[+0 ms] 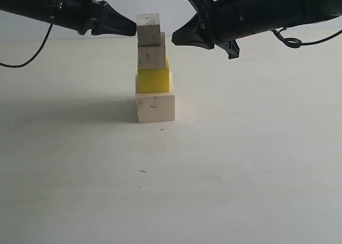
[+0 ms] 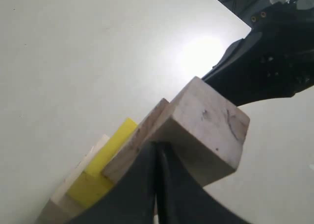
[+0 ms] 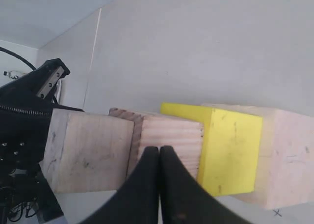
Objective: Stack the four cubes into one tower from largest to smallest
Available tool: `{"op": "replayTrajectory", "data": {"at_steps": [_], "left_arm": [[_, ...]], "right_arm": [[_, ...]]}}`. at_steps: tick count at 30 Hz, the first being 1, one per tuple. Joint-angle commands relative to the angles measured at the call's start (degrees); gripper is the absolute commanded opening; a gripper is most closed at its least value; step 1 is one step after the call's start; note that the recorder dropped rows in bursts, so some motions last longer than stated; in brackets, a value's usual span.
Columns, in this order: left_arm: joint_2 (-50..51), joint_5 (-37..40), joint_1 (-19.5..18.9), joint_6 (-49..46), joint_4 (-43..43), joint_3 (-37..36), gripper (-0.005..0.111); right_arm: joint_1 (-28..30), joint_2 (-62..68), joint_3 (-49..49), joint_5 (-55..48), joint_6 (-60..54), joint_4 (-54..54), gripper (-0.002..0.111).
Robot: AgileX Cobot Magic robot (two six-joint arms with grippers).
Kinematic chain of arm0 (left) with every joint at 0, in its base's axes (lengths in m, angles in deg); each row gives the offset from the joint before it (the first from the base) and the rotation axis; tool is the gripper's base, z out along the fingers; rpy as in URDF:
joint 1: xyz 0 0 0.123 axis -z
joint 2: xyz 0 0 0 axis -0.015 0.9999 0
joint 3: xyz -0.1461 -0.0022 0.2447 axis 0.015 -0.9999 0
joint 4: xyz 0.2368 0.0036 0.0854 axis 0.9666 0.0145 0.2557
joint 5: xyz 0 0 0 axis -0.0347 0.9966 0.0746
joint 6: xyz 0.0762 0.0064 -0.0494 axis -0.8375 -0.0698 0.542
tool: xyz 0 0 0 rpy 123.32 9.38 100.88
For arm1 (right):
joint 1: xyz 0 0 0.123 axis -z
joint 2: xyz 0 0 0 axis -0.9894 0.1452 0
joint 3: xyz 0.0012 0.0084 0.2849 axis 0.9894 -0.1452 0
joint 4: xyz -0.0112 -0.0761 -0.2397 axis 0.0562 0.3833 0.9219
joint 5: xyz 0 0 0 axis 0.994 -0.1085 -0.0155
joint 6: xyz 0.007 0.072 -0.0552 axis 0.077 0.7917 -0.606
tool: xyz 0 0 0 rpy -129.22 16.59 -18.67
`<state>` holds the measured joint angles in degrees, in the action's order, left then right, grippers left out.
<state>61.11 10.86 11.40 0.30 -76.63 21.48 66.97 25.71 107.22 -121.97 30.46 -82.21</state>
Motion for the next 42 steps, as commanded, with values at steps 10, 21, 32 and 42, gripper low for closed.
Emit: {"op": "replayTrajectory", "data": {"at_steps": [10,21,32,42], "left_arm": [[0.14,0.95,0.34,0.04,0.07,0.16,0.0],[0.14,1.77,0.34,0.14,0.49,0.16,0.0],[0.14,2.12,-0.27,1.7,3.11,-0.07,0.0],[0.14,-0.29,0.43,0.85,0.54,-0.07,0.0]], "right_arm": [[0.17,-0.26,0.39,-0.11,-0.89,0.08,0.0],[0.17,-0.26,0.39,-0.11,-0.88,0.17,0.0],[0.17,-0.16,0.28,1.2,-0.88,2.02,0.0],[0.05,-0.16,0.28,0.59,-0.88,2.39,0.0]]}}
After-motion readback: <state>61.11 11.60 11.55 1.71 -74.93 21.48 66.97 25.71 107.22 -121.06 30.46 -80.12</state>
